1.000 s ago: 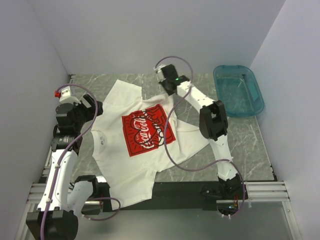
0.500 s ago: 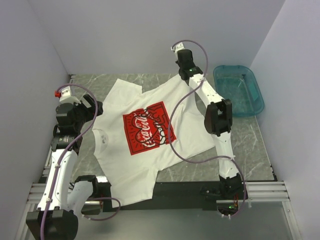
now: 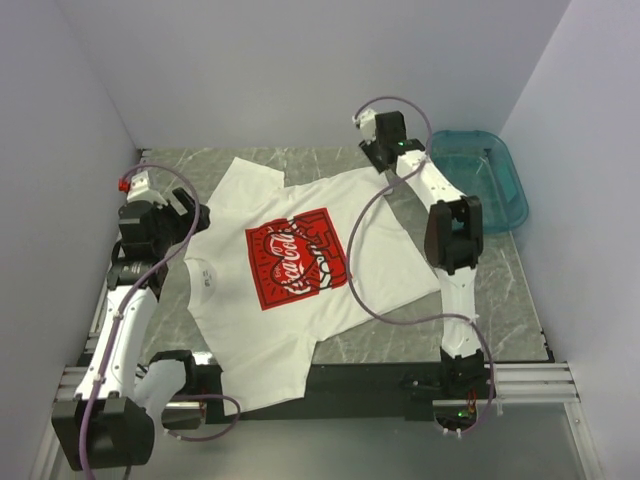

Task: Fold and stack the t-shirts
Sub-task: Flatten the tshirt out

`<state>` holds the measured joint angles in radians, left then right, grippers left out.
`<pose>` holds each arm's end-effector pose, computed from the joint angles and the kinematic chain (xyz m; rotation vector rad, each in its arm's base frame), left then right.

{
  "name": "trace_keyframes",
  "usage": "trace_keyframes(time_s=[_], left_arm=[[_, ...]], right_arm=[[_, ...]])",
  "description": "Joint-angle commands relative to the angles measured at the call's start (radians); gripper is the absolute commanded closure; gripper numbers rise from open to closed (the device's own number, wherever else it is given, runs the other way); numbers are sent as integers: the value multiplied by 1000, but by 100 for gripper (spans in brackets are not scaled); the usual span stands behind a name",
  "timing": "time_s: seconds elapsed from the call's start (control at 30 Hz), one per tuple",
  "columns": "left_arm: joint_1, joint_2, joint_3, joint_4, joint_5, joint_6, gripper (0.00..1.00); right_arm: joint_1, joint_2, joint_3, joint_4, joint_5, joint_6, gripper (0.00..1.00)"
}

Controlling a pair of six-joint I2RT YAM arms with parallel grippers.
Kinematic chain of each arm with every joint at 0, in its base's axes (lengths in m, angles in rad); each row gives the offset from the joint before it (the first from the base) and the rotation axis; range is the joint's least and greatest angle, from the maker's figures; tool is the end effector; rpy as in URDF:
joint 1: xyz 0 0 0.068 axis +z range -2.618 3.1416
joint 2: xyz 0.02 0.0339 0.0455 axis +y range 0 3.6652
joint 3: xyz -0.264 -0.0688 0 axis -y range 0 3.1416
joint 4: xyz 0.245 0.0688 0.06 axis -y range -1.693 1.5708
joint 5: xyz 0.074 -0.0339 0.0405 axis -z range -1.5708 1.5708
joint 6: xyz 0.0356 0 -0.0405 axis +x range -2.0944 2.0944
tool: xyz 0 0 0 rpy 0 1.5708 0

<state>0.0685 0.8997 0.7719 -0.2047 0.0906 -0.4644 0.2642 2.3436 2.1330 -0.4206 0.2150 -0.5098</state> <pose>0.2097 0.0112 0.3128 -0.4449 1.8653 -0.3538 0.5274 0.1348 0.2458 -0.7209 2.0893 -0.3736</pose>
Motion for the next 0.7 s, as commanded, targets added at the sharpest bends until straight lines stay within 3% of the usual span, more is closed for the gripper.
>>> trace_keyframes(time_s=[0.0,0.1,0.2,0.33,0.47,0.67], left_arm=[[7,68,15,31,50,0,8],[31,165,36,59,116,-55,8],[51,313,122,83,166,-141,10],[51,572,292,119,129,-183,14],[56,963,611,7,121,-155,24],[56,1276,967,-200,77,-123,31]], right_arm=[[50,-288,-234,-225,-595,-84,48],[107,-496,-492,-215,-735,-139,48],[142,-644,-661,-201,-773,-105,48],[129,-751,-758,-256,-857,-49,48],[113,-837,-804,-329,-878,-16,48],[112,-949,-936,-232,-875,48,48]])
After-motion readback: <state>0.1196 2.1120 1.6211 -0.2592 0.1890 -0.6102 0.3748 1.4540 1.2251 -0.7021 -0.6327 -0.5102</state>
